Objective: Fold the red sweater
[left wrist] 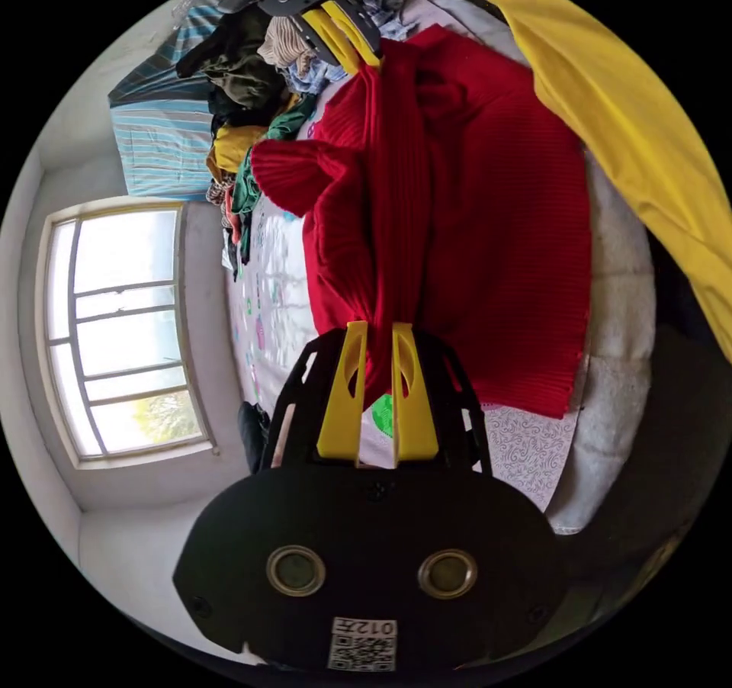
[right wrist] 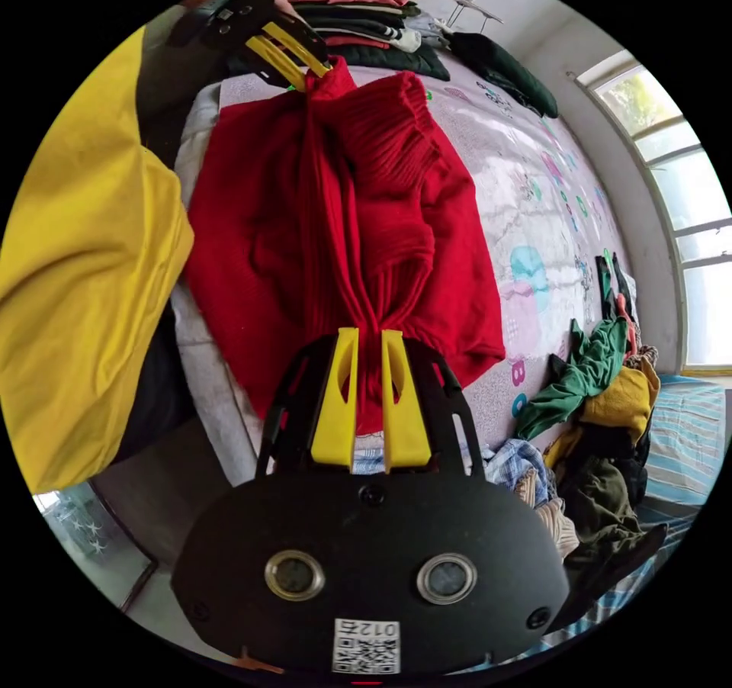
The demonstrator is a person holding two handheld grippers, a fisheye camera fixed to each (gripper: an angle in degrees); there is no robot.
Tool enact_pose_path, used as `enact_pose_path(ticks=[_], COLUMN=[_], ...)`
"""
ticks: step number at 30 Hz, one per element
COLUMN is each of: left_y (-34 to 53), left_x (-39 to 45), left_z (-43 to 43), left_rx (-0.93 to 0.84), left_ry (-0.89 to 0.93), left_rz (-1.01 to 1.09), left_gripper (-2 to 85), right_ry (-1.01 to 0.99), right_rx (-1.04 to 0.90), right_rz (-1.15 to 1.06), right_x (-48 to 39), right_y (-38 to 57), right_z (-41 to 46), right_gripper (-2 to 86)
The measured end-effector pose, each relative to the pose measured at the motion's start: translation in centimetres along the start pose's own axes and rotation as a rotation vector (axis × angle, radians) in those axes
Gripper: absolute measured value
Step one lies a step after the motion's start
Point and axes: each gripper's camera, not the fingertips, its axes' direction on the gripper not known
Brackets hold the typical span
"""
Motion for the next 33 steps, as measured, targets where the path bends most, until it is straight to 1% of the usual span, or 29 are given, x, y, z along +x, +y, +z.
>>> enact_pose_path(ticks=[3, 6, 8, 11, 12, 14, 17, 19, 20, 22, 23, 24, 25, 26, 27, 28, 29, 31, 32, 33], left_y=[0.1, 0.5, 0.8, 1.7, 2.4, 4.1, 7.1, 8.7, 8.8, 8.6, 8.4, 7.8, 7.0, 6.6, 5.9, 5.4, 5.2, 5.1, 5.1, 5.3], left_x=[2.4, 4.8, 5.8, 7.4, 7.5, 7.0, 5.3, 1.9, 0.9, -3.5, -4.6, -6.4, -7.9, -8.5, -9.3, -9.8, -9.9, -9.6, -9.4, -8.9], left_z=[-1.8, -3.3, -4.1, -5.4, -6.2, -7.6, -8.9, -9.3, -9.2, -8.5, -8.0, -6.7, -4.9, -3.8, -1.6, 0.7, 1.8, 5.8, 6.6, 7.8], left_rx=[-0.004, -0.016, -0.036, -0.113, -0.134, -0.152, -0.25, -0.286, -0.285, -0.206, -0.174, -0.122, -0.09, -0.086, -0.092, -0.111, -0.119, -0.145, -0.146, -0.134], left_ry=[-0.065, -0.159, -0.182, -0.281, -0.321, -0.335, -0.246, -0.141, -0.096, 0.143, 0.217, 0.372, 0.516, 0.583, 0.7, 0.786, 0.825, 1.011, 1.062, 1.147], left_rz=[0.039, 0.048, 0.027, -0.01, -0.053, -0.151, -0.302, -0.484, -0.521, -0.677, -0.707, -0.743, -0.758, -0.761, -0.751, -0.744, -0.741, -0.713, -0.701, -0.679], left_gripper=[5.5, 5.3, 5.2, 4.8, 4.5, 4.0, 3.9, 5.4, 6.0, 9.8, 11.0, 13.4, 14.8, 15.4, 16.0, 16.2, 16.1, 14.3, 12.7, 9.5], right_ry=[0.034, -0.035, -0.112, -0.105, -0.102, -0.124, -0.248, -0.3, -0.335, -0.415, -0.476, -0.508, -0.578, -0.631, -0.651, -0.685, -0.718, -0.775, -0.803, -0.813], right_rx=[0.014, 0.027, 0.042, 0.041, 0.036, 0.048, 0.067, 0.081, 0.137, 0.238, 0.283, 0.293, 0.288, 0.247, 0.223, 0.172, 0.138, 0.097, 0.069, 0.067], right_rz=[-0.011, 0.106, 0.197, 0.186, 0.182, 0.201, 0.285, 0.35, 0.415, 0.506, 0.539, 0.55, 0.569, 0.58, 0.584, 0.59, 0.598, 0.616, 0.635, 0.635], right_x=[-1.0, -0.3, 0.5, 0.4, 0.4, 1.1, 3.2, 4.9, 6.2, 8.4, 9.8, 10.4, 11.6, 12.7, 13.1, 13.7, 14.3, 14.9, 15.1, 15.2], right_y=[0.8, 1.5, 2.5, 3.4, 3.5, 4.3, 6.2, 7.6, 8.5, 9.4, 9.3, 9.1, 8.5, 7.8, 7.5, 7.0, 6.7, 6.6, 6.8, 6.8], right_z=[0.4, 0.6, 0.8, 0.5, 0.3, -0.6, -2.0, -3.2, -4.3, -5.5, -5.6, -5.4, -4.5, -3.2, -2.5, -1.1, -0.1, 1.1, 1.7, 1.7], right_gripper=[3.9, 4.8, 5.8, 6.9, 7.0, 7.4, 7.6, 7.5, 7.5, 7.6, 8.0, 8.2, 9.0, 9.7, 10.0, 10.3, 10.4, 9.4, 7.0, 5.7])
